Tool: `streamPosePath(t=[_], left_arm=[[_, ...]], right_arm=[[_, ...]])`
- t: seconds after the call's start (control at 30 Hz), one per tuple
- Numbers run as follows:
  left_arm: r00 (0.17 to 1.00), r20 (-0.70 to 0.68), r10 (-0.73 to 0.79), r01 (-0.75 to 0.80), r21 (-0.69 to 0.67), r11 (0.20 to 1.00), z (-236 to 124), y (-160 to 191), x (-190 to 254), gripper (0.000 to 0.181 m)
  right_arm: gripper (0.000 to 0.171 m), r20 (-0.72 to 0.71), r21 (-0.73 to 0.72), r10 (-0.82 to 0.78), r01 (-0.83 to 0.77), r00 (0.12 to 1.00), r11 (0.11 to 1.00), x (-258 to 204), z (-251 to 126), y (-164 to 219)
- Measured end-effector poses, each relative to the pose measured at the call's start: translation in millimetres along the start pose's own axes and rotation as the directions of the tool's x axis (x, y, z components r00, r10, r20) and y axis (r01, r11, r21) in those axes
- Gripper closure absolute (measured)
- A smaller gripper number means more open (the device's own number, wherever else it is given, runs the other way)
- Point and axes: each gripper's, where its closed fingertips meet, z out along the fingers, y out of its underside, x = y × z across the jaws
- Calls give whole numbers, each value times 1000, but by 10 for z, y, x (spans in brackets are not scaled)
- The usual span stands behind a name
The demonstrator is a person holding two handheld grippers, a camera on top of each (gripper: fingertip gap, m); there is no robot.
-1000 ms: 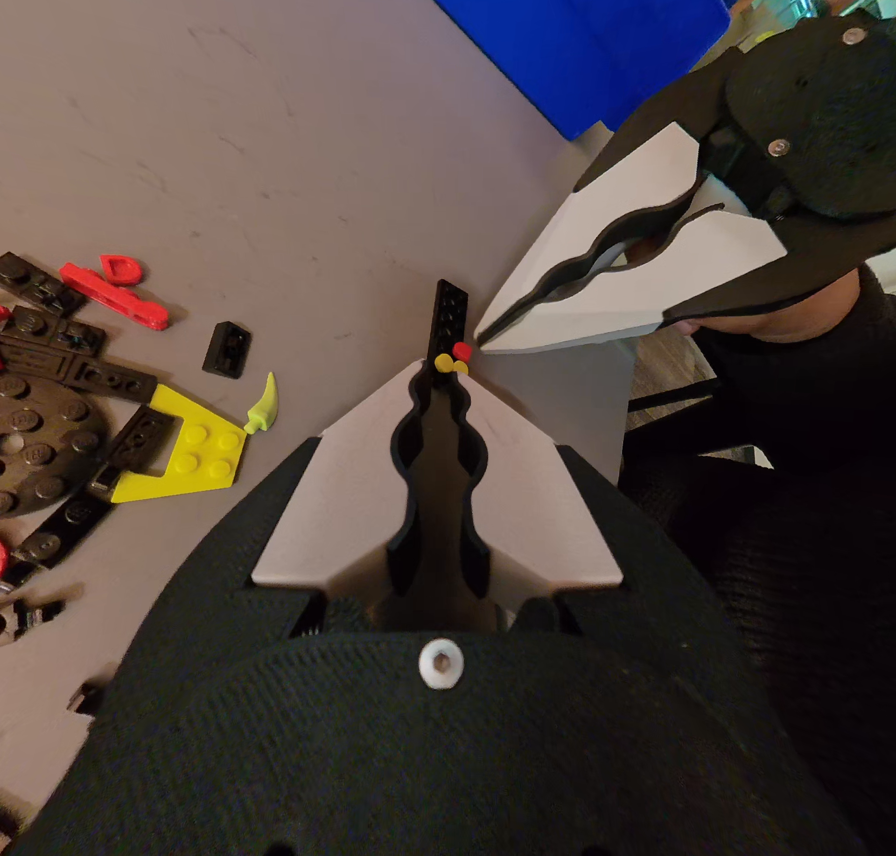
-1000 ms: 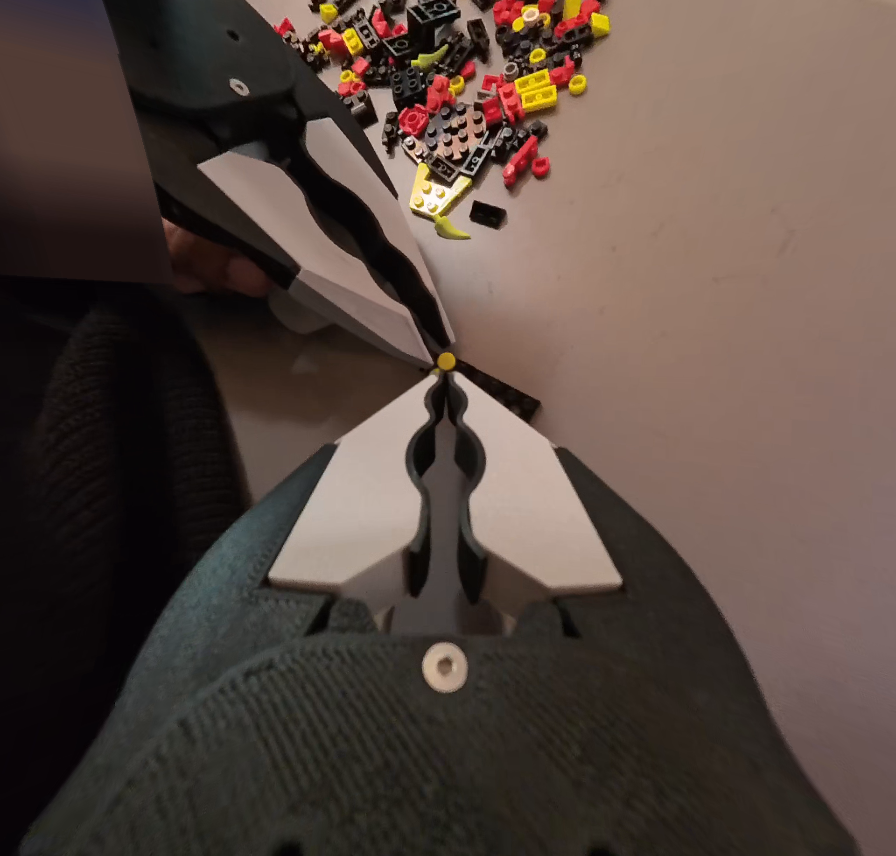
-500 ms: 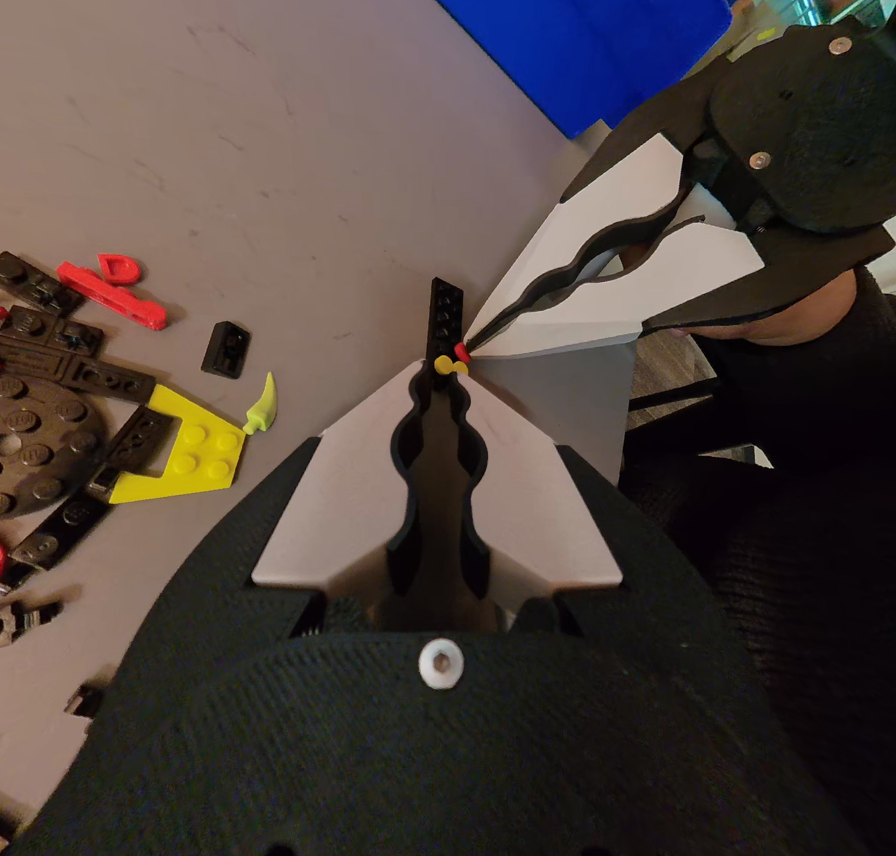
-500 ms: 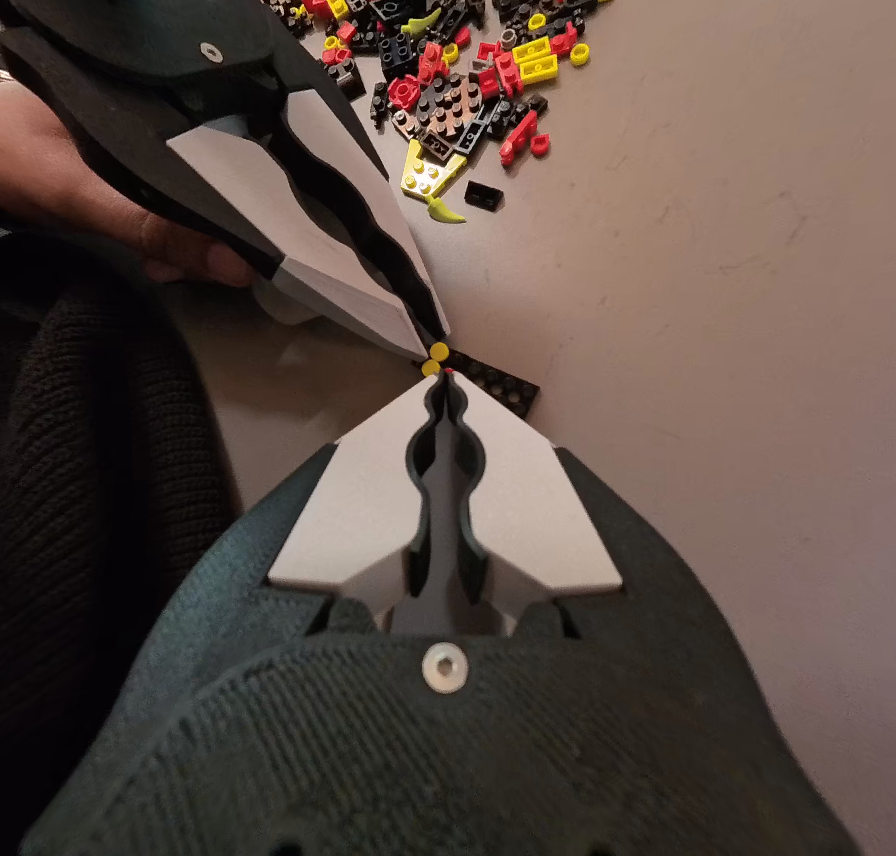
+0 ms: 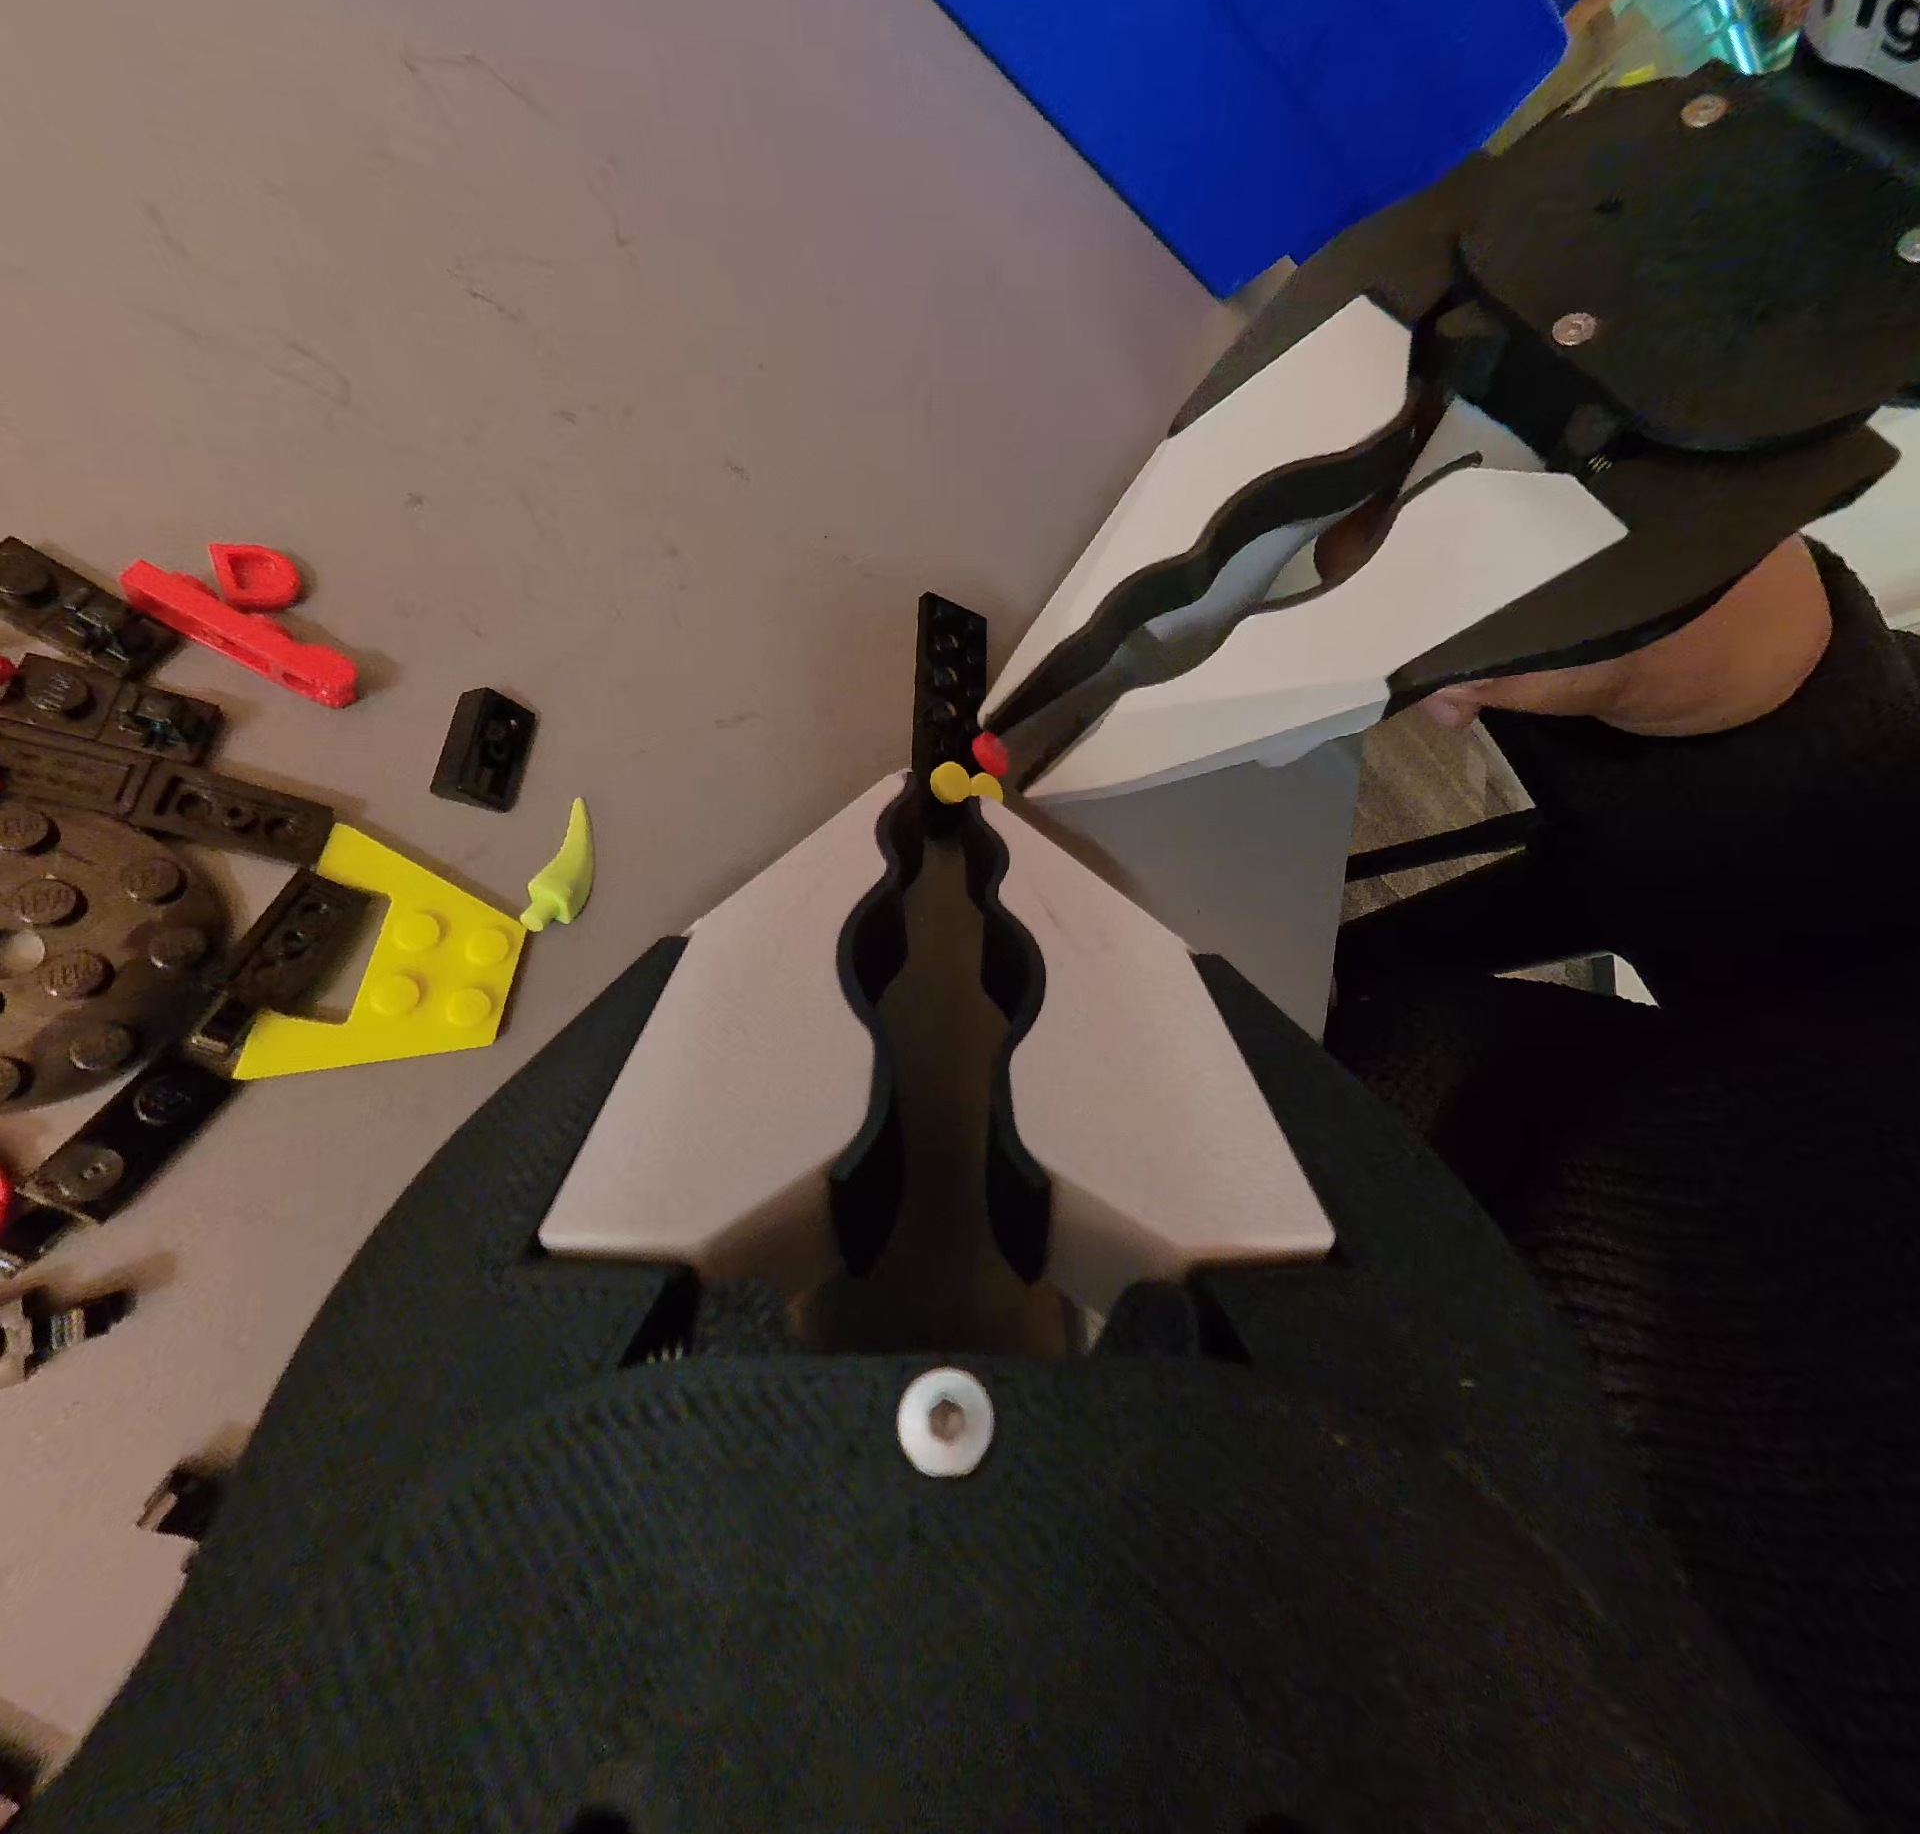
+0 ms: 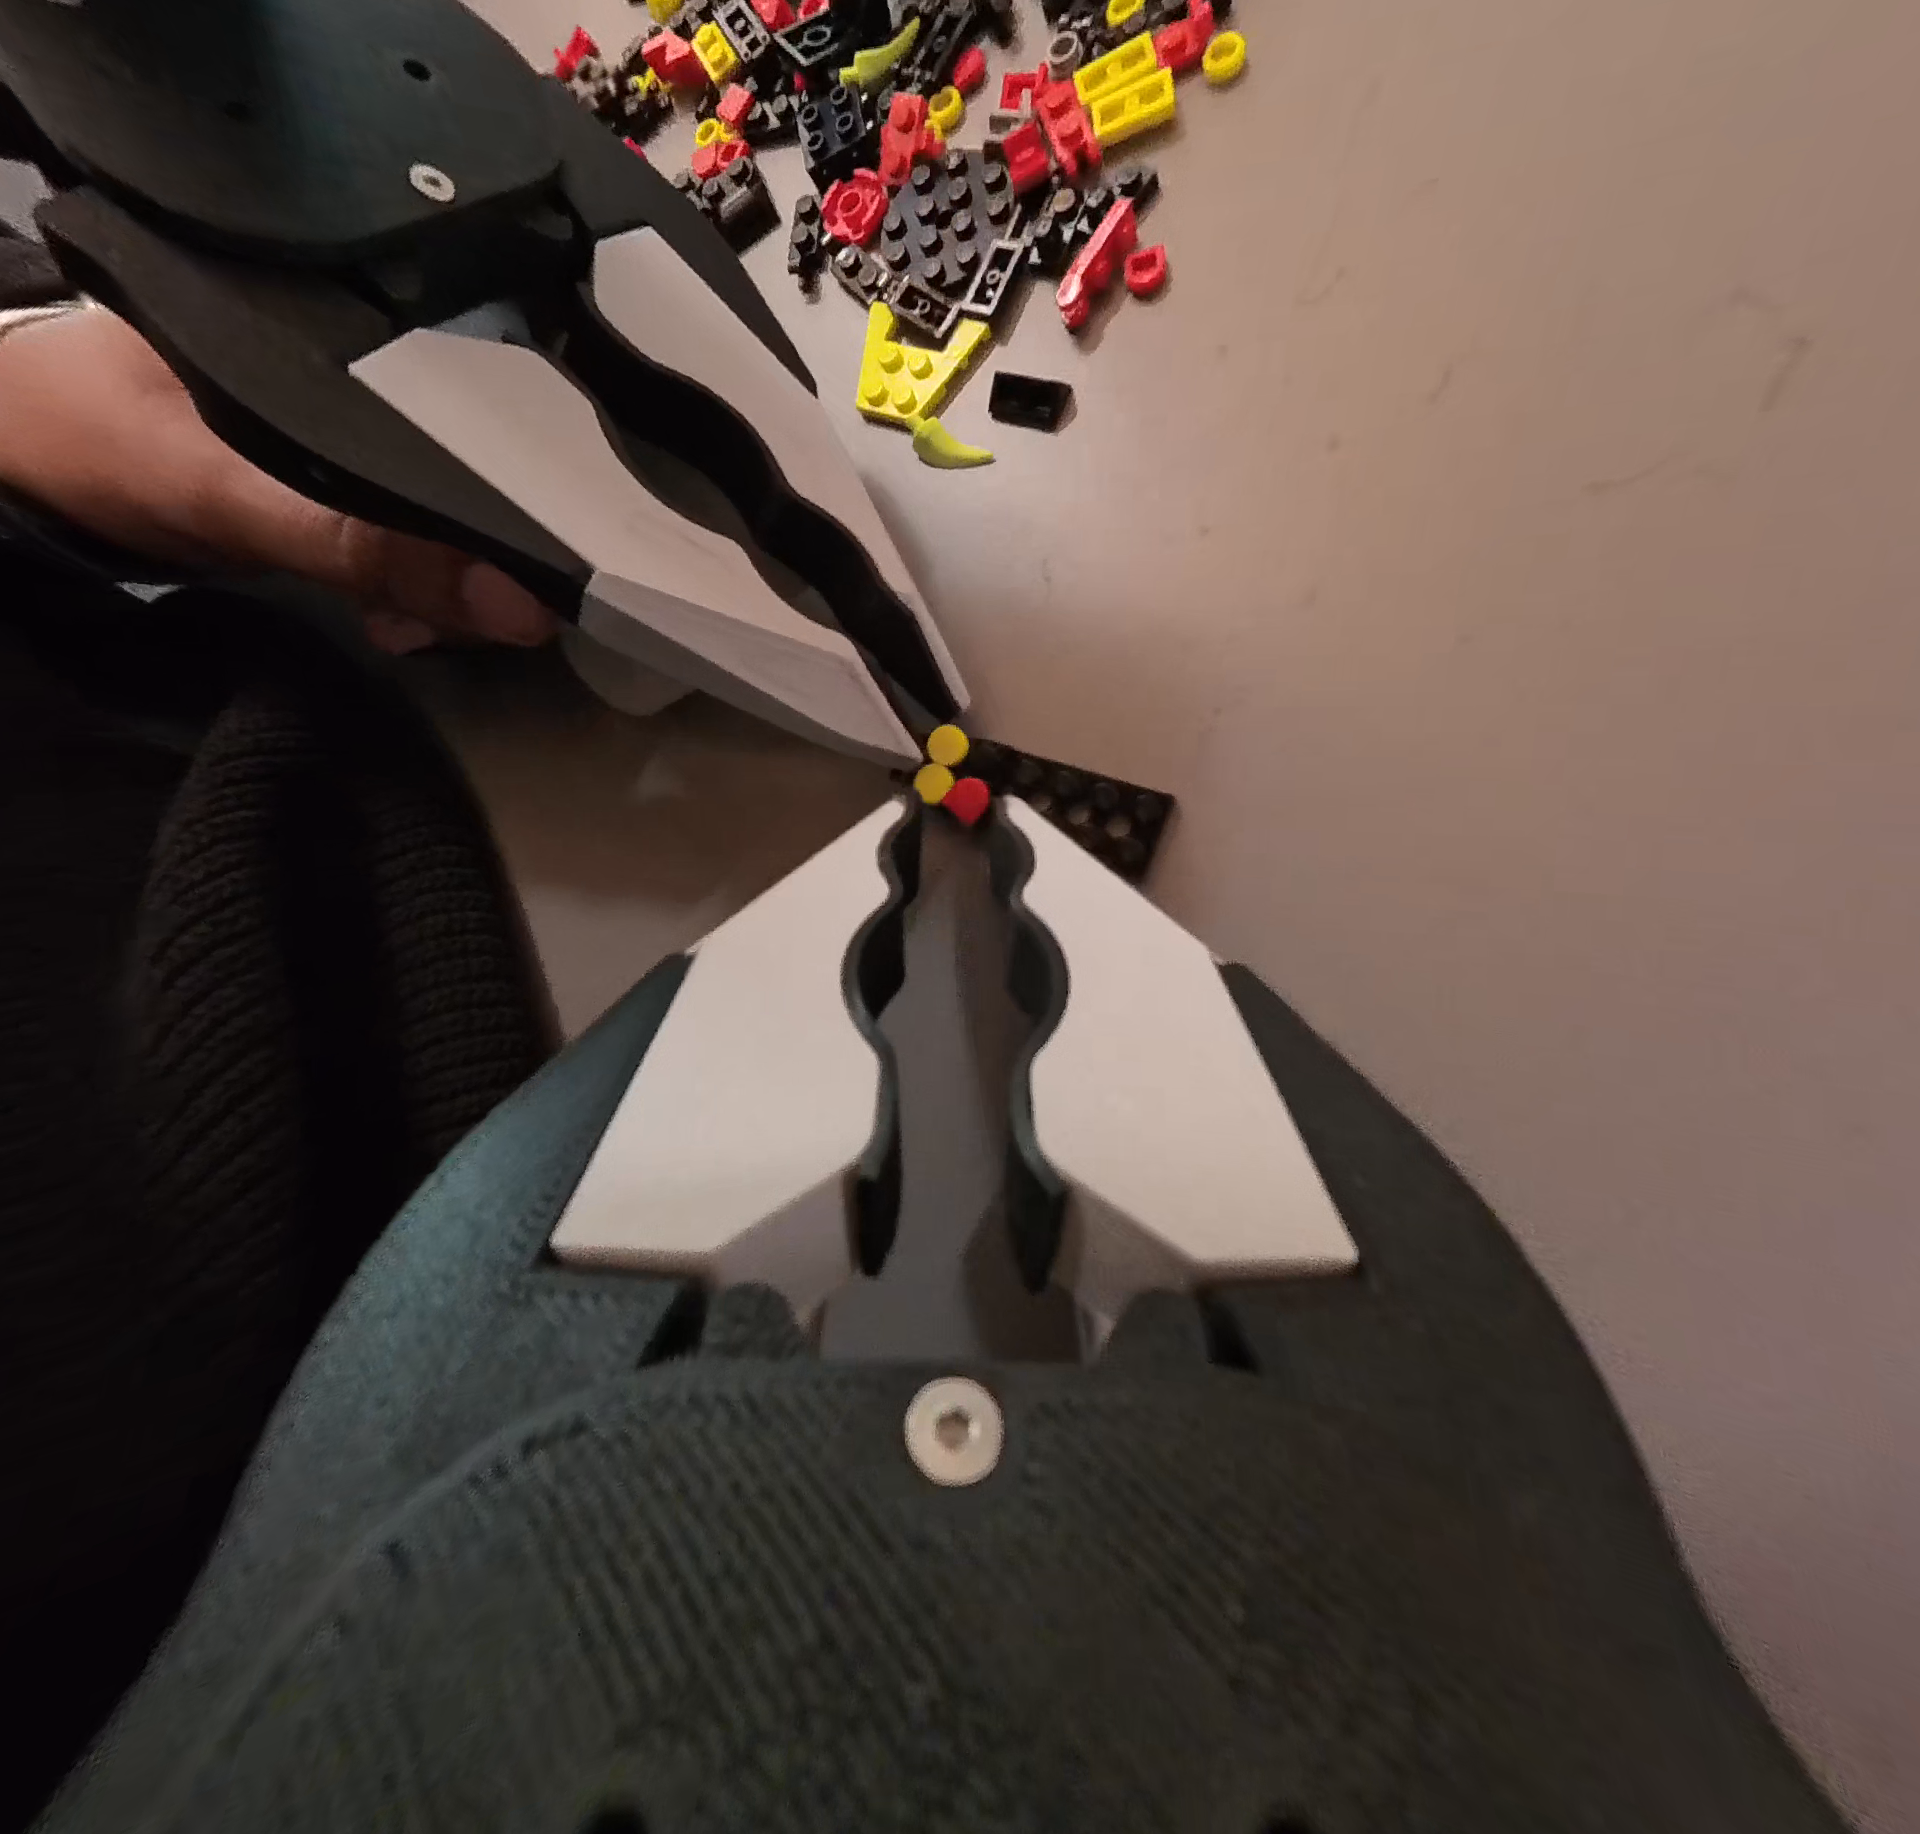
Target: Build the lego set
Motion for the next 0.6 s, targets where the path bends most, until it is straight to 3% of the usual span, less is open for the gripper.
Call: streamPosePath(t=[0.6], left_arm=[[1000,-3,-6,6,1,1000,-2,-2,-2,176]], right_arm=[[165,-46,3,-46,47,998,999,11,12,-40]])
